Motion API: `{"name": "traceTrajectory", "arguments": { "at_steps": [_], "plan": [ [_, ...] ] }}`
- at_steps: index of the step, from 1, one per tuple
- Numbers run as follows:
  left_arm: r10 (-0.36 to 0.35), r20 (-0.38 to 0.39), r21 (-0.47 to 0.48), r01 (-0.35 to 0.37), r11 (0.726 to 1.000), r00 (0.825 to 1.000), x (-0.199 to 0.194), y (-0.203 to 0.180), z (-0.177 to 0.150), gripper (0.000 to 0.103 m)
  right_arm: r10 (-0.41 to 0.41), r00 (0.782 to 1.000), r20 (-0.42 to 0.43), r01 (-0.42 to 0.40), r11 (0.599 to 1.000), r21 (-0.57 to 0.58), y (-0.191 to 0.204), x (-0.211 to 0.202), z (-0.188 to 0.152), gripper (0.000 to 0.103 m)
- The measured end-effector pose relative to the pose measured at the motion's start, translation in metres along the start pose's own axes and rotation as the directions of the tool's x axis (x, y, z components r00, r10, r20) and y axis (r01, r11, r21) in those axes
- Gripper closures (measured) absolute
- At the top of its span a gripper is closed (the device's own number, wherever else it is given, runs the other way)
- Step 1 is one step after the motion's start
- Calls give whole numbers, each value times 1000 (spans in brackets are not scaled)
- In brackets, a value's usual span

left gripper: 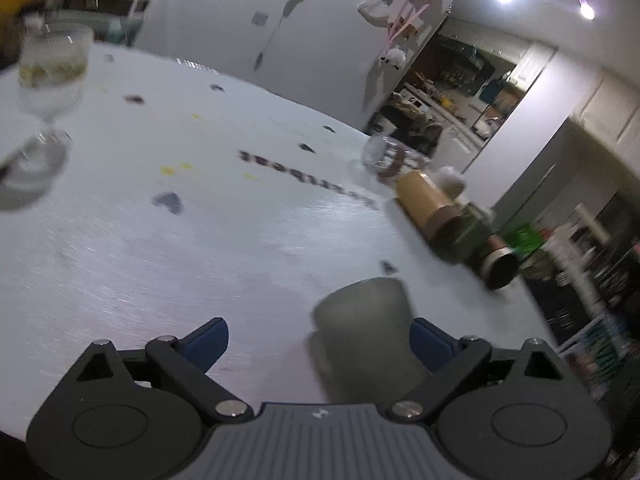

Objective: Flip cup upright
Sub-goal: 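Close the left tool on the cup while the right tool keeps holding it, then open the right tool off the cup while the left tool turns it rim-up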

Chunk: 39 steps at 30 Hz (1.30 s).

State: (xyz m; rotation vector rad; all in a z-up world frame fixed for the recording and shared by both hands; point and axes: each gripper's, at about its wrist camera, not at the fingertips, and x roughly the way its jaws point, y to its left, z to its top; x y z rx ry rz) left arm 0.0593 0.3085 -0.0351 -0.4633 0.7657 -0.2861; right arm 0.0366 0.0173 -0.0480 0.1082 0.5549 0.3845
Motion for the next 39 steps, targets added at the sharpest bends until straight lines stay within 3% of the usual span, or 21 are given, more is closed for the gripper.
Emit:
{"name": "traceTrajectory", "arguments": {
  "at_steps": [5, 7, 14, 15, 23, 28, 30, 34, 39],
  "plan": [
    [-62, -64, -59, 58, 997, 996, 23, -10, 8, 9, 114, 993, -21, -111, 987, 113, -1, -4, 4, 24],
    [-76, -86, -82, 69, 994, 993, 32, -11, 7, 9, 151, 988, -44, -145, 983, 116, 6, -1, 2, 31],
    [-127, -137, -124, 111, 986, 982, 51, -15, 7, 11, 232, 967, -105, -223, 971, 90, 23, 11, -1, 36],
    [-127, -139, -130, 109, 985, 982, 53, -15, 8, 11, 242, 964, -113, -233, 969, 87, 24, 11, -3, 43],
    [-122, -179, -214, 83, 973, 976, 71, 0, 6, 19, 235, 965, -117, -227, 971, 79, 24, 10, -7, 43],
    [-137, -151, -241, 98, 966, 979, 70, 5, 9, 24, 230, 966, -116, -223, 972, 67, 26, 9, -7, 43],
    [-137, -114, -206, 111, 972, 984, 62, 0, 11, 25, 224, 968, -116, -219, 974, 48, 29, 8, -6, 43],
    [-133, 23, -6, 133, 991, 991, 29, -29, 10, 28, 227, 969, -98, -229, 973, -9, 36, 5, -3, 43],
    [-77, 110, 274, 44, 961, 991, 3, -70, -11, 27, 199, 977, -81, -206, 973, -100, 49, 7, -7, 44]
  ]
}}
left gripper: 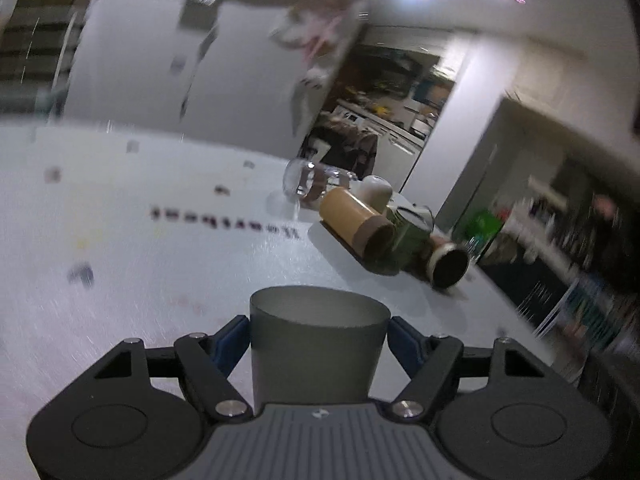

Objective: Flip cup upright
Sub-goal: 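Open the right tool off the cup while the left tool turns it rim-up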

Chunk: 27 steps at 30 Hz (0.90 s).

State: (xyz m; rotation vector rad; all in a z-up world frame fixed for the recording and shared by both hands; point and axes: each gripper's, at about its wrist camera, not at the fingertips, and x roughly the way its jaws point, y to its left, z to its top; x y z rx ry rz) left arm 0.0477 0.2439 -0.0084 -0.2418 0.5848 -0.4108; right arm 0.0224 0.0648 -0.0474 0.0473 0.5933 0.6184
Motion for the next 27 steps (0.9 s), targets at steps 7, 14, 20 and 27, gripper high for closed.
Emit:
{"name": "traceTrajectory", "arguments": {
  "at_steps": [7, 14, 20, 27],
  "plan": [
    [96, 47, 209, -104, 972, 994, -9, -35, -25, 28, -50, 999, -9, 49, 995, -87, 10, 8, -9, 46],
    [148, 124, 230, -174, 958, 981, -10, -27, -19, 29, -79, 997, 4, 79, 994, -71, 8, 10, -12, 41],
    [262, 277, 160, -314, 936, 924, -3, 17, 30, 28, -117, 993, 29, 118, 992, -37, 0, 4, -11, 38],
    [413, 339, -7, -437, 899, 845, 11, 85, 83, 28, -151, 988, 20, 151, 988, -17, -6, 4, -12, 38]
  ]
}}
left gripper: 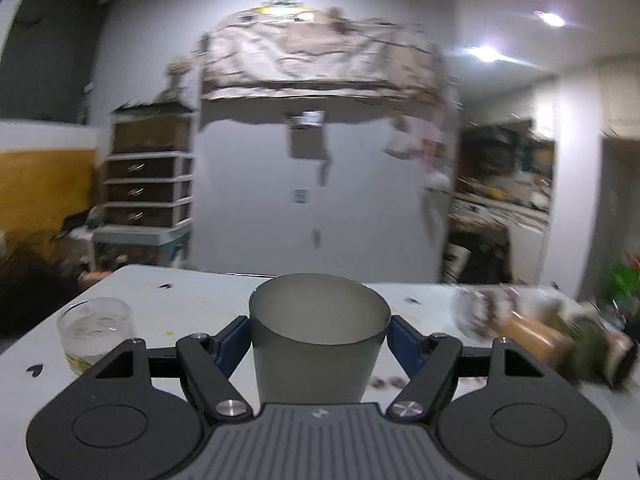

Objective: Flip cup upright
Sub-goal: 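Open the right tool off the cup while the left tool turns it rim-up, then lower the cup upright beside the glass goblet and open the left tool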

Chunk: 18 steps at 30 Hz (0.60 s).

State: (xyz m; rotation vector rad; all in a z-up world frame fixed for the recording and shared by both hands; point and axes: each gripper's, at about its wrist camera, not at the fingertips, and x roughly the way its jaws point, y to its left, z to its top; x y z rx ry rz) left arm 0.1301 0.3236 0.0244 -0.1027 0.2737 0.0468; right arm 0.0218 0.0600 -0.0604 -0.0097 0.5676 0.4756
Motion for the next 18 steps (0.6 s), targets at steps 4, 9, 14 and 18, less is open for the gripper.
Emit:
{"name": "traceTrajectory", "arguments": {
  "at_steps": [4, 9, 14, 18],
  "plan": [
    [68, -31, -96, -71, 993, 997, 29, 37, 4, 28, -12, 1000, -4, 12, 1000, 11, -3, 1, 0, 38],
    [144, -46, -99, -148, 984, 989, 49, 59, -4, 28, -17, 1000, -9, 18, 1000, 10, -4, 2, 0, 38],
    [207, -58, -76, -211, 975, 977, 62, 70, -12, 28, -26, 1000, -15, 26, 1000, 6, -3, 4, 0, 38],
    [210, -61, -65, -214, 975, 976, 61, 73, -20, 28, -25, 1000, -15, 25, 1000, 5, -4, 4, 0, 38]
  ]
}}
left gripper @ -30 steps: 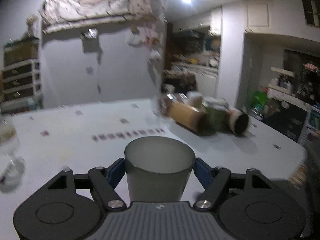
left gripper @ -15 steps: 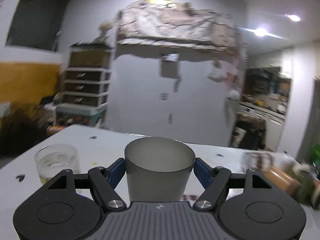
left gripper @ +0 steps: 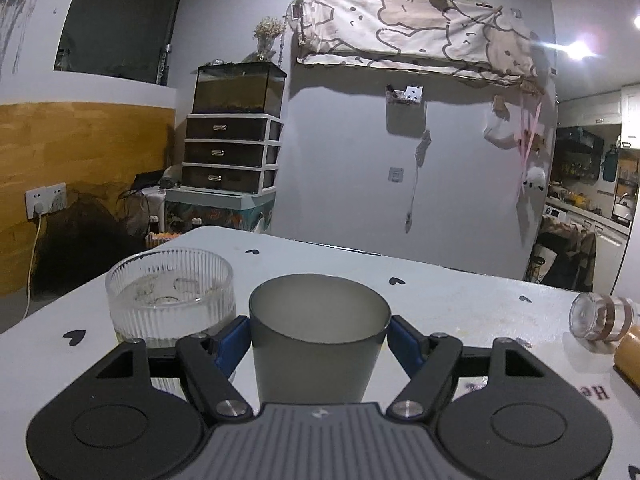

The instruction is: Flip cup upright

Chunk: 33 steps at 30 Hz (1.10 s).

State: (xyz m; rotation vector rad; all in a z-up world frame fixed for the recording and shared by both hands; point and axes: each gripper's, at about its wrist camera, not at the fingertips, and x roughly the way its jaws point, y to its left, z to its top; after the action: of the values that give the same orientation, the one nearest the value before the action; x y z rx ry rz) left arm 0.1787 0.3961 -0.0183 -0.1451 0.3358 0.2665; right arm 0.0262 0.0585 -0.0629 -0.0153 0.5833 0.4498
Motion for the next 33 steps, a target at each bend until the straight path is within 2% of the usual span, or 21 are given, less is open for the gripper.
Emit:
{"name": "traceTrajectory", "arguments": {
  "at_steps": [3, 5, 7, 13, 20, 24, 33],
  "plan": [
    [1, -10, -2, -1, 1000, 1000, -1, 1, 0, 27, 0, 1000, -1, 0, 1000, 0, 1, 0, 1, 38],
    [-15, -36, -15, 14, 1000, 999, 0, 3, 2, 10, 0, 1000, -1, 0, 1000, 0, 1, 0, 0, 38],
    [-48, -55, -38, 46, 998, 997, -3, 5, 2, 4, -1, 1000, 3, 1, 1000, 1, 1, -1, 1, 37],
    [-15, -82, -32, 12, 999, 997, -33, 2, -3, 3, 2, 999, 53, -2, 1000, 0, 0, -9, 8, 36],
    [-22, -9, 13, 22, 1000, 1000, -119, -6, -1, 0, 12, 989, 145, -12, 1000, 1, -2, -18, 29, 33],
    [-14, 3, 54, 14, 998, 1000, -160, -14, -8, 0, 11, 982, 187, -13, 1000, 8, -4, -21, 40, 29],
    [31, -62, 95, -25, 995, 998, -196, -20, -35, 0, 0, 976, 220, -2, 1000, 9, -6, -20, 54, 21]
  ]
}}
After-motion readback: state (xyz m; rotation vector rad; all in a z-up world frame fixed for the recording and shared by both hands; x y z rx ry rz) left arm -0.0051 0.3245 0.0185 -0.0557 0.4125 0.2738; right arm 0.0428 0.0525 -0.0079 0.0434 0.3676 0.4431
